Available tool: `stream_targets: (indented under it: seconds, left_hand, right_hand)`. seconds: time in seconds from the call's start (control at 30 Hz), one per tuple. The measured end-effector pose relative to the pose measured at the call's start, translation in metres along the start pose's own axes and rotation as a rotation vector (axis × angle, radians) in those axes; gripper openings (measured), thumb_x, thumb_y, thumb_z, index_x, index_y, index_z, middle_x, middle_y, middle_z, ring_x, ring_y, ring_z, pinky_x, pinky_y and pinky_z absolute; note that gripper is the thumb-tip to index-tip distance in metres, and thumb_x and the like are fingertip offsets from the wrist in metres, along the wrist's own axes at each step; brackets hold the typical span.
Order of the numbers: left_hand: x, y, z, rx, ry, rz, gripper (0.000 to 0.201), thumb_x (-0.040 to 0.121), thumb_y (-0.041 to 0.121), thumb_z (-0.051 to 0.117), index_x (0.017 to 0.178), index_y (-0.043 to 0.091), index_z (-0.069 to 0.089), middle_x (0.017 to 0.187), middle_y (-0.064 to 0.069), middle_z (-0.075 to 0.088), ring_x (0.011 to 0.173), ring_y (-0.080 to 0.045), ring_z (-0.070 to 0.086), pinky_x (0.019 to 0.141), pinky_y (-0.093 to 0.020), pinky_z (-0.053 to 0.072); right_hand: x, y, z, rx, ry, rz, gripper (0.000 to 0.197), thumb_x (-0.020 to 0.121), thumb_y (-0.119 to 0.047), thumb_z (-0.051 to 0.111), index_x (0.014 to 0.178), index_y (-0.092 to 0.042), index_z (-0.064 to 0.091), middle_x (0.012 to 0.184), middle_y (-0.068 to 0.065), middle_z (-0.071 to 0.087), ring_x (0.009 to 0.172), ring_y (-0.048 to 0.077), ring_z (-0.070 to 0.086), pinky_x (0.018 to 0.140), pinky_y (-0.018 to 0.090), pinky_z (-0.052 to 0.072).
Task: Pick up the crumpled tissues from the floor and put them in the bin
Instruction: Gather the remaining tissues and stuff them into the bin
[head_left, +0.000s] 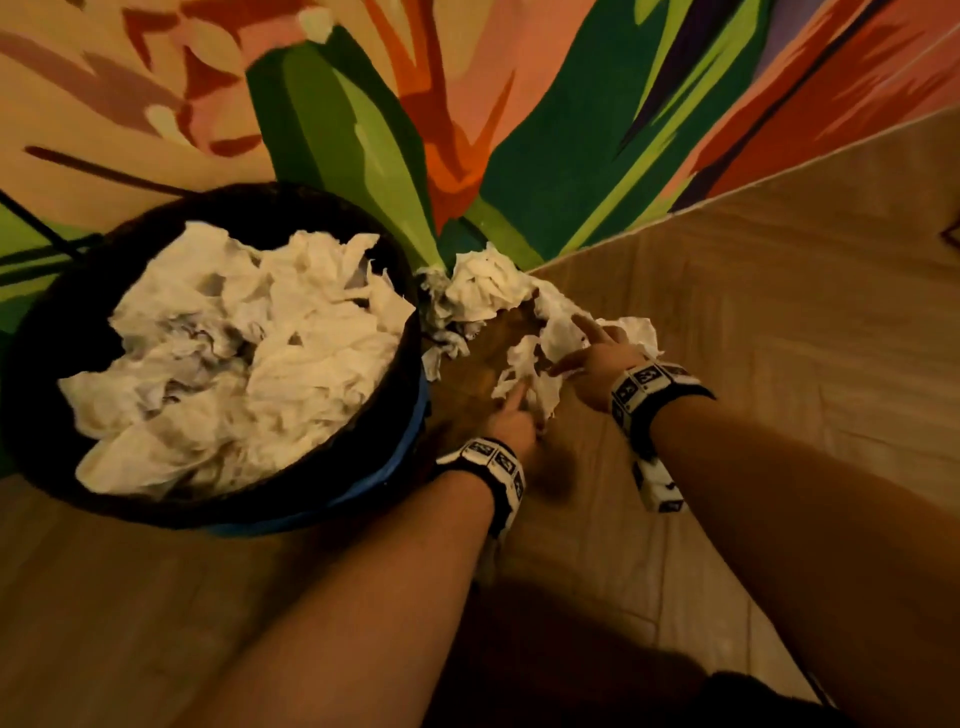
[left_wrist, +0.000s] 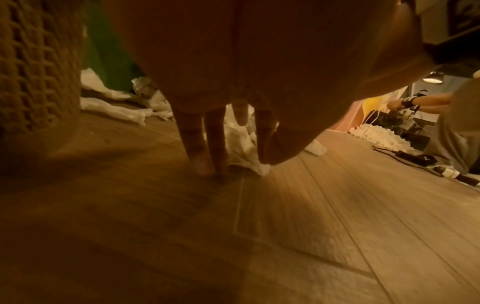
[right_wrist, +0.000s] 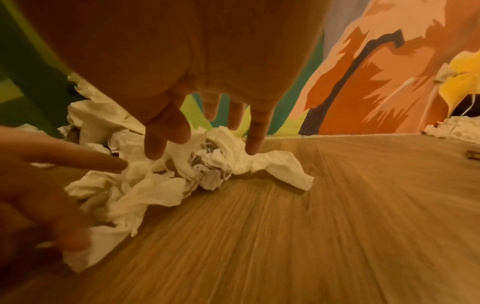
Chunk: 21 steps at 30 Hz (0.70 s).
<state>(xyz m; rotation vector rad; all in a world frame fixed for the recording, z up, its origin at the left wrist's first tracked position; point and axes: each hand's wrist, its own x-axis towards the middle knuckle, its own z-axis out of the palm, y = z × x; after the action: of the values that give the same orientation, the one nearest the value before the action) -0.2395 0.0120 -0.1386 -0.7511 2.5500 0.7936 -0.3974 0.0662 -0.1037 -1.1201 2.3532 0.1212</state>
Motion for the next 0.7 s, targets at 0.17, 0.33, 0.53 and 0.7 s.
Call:
stream_targets:
  seconds: [0.17, 0.33, 0.53, 0.7]
  left_hand:
    - [0.015, -0.005, 0.003, 0.006, -0.03, 0.031, 0.047, 0.097, 0.026, 0.051, 0.141, 0.011, 0.047, 0.154, -0.009, 0.029, 0.138, -0.033, 0.035, 0.114, -0.041, 0.029]
    - [0.005, -0.022, 0.002, -0.219, 0.18, 0.016, 0.026, 0.092, 0.029, 0.058, 0.113, 0.014, 0.056, 0.114, -0.01, 0.06, 0.105, -0.03, 0.057, 0.086, -0.034, 0.047]
    - [-0.012, -0.039, 0.002, -0.523, 0.446, -0.134, 0.004, 0.098, 0.029, 0.047, 0.096, 0.027, 0.046, 0.073, -0.003, 0.057, 0.06, -0.02, 0.056, 0.046, -0.024, 0.035]
    - [-0.014, -0.036, -0.003, -0.616, 0.481, -0.164, 0.023, 0.104, 0.027, 0.032, 0.115, 0.028, 0.052, 0.093, -0.005, 0.06, 0.076, -0.018, 0.058, 0.057, -0.026, 0.04]
  right_hand:
    - [0.013, -0.009, 0.013, -0.019, -0.009, 0.026, 0.04, 0.097, -0.044, 0.042, 0.136, -0.045, 0.05, 0.154, 0.001, 0.034, 0.14, 0.029, 0.028, 0.115, 0.05, 0.024]
    - [0.005, -0.006, 0.036, 0.513, 0.174, 0.111, 0.015, 0.087, -0.041, 0.067, 0.097, -0.03, 0.071, 0.088, -0.01, 0.066, 0.074, 0.0, 0.056, 0.058, 0.017, 0.041]
    - [-0.005, -0.001, 0.029, 1.045, 0.388, 0.231, 0.02, 0.091, -0.019, 0.06, 0.087, -0.034, 0.072, 0.081, -0.015, 0.07, 0.081, 0.014, 0.067, 0.08, 0.039, 0.059]
    - [-0.006, -0.001, 0.005, 1.274, 0.525, 0.311, 0.031, 0.087, -0.011, 0.054, 0.077, -0.032, 0.076, 0.072, 0.003, 0.073, 0.068, 0.028, 0.07, 0.063, 0.049, 0.061]
